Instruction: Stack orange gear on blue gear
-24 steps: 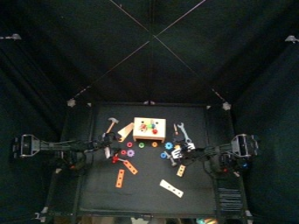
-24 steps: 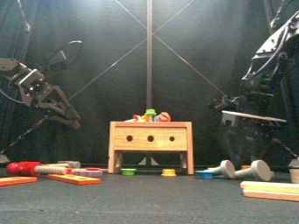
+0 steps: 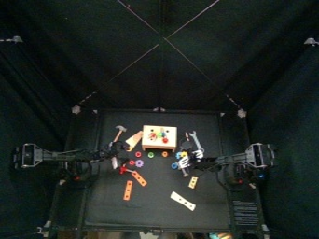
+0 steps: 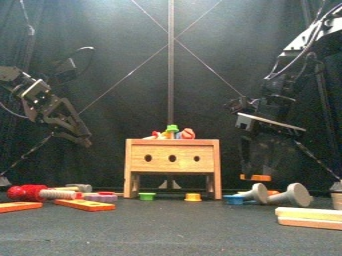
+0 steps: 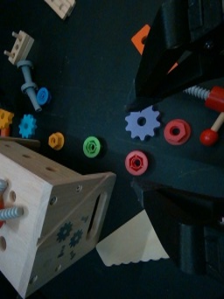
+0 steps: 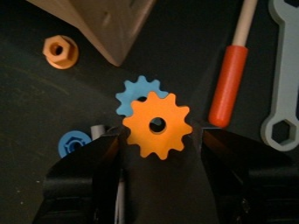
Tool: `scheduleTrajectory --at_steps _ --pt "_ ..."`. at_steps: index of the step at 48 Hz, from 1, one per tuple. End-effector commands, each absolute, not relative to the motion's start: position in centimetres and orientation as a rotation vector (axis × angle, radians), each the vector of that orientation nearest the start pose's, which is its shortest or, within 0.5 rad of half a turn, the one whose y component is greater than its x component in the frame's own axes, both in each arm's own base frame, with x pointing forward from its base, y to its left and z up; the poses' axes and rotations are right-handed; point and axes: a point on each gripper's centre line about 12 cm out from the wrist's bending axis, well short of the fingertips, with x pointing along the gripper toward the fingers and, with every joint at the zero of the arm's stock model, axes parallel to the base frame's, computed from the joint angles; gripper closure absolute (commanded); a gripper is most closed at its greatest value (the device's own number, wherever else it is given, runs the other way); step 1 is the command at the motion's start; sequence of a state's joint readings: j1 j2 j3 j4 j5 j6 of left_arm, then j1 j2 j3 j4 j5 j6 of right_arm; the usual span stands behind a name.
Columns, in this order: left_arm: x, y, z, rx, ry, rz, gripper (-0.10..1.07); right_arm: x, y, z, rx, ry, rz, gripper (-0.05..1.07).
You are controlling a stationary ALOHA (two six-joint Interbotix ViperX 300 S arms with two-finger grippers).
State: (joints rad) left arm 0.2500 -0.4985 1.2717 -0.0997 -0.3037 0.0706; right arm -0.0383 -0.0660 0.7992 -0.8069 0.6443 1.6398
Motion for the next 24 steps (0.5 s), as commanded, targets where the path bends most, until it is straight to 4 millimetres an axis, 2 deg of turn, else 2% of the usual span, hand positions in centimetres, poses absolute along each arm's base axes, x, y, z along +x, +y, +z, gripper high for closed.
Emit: scheduleTrajectory --at_steps 1,12,24 --pt "22.4 6.1 16.0 -0.077 0.447 0.284 0.01 30.6 -6.4 13.5 0.565 0.862 -0.918 0.31" --pt "22.3 6.1 15.9 -0.077 0.451 0.284 0.01 31.4 -6.9 12.6 0.560 0.871 -0.906 0.31" --pt "22.2 6.1 15.8 -0.080 0.455 0.285 0.01 31.6 -7.5 12.8 0.541 0.859 -0.908 0.31"
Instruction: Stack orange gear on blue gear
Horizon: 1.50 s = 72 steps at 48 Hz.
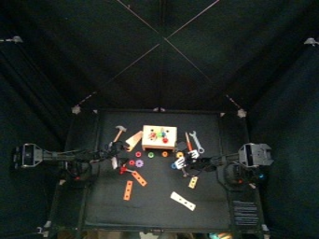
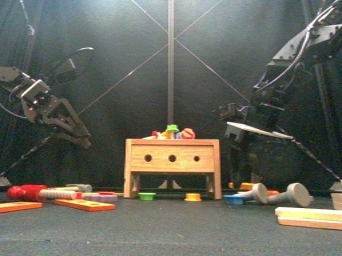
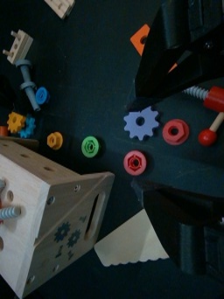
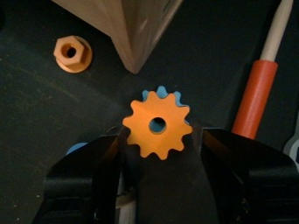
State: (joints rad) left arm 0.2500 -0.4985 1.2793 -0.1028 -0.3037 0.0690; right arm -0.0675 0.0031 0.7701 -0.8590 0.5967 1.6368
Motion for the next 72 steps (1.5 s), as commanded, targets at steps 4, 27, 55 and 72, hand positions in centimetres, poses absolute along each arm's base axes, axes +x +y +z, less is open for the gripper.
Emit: scheduleTrajectory --at_steps 4,27,55,72 --pt "22.2 6.1 15.8 -0.080 0.455 0.285 0.01 31.4 -7.7 12.5 0.540 0.865 -0.914 0.31" --pt "22.2 6.1 15.7 -0.080 0.456 0.285 0.01 31.5 -7.6 11.2 0.540 0.895 -0.905 0.26" --pt "22.2 6.1 15.8 -0.080 0.455 0.285 0.01 31.5 -7.7 11.2 0.545 0.895 -0.905 0.07" --pt "22.2 6.1 15.8 -0.080 0.455 0.285 0.01 31.6 -7.8 11.8 0.539 0.880 -0.907 0.05"
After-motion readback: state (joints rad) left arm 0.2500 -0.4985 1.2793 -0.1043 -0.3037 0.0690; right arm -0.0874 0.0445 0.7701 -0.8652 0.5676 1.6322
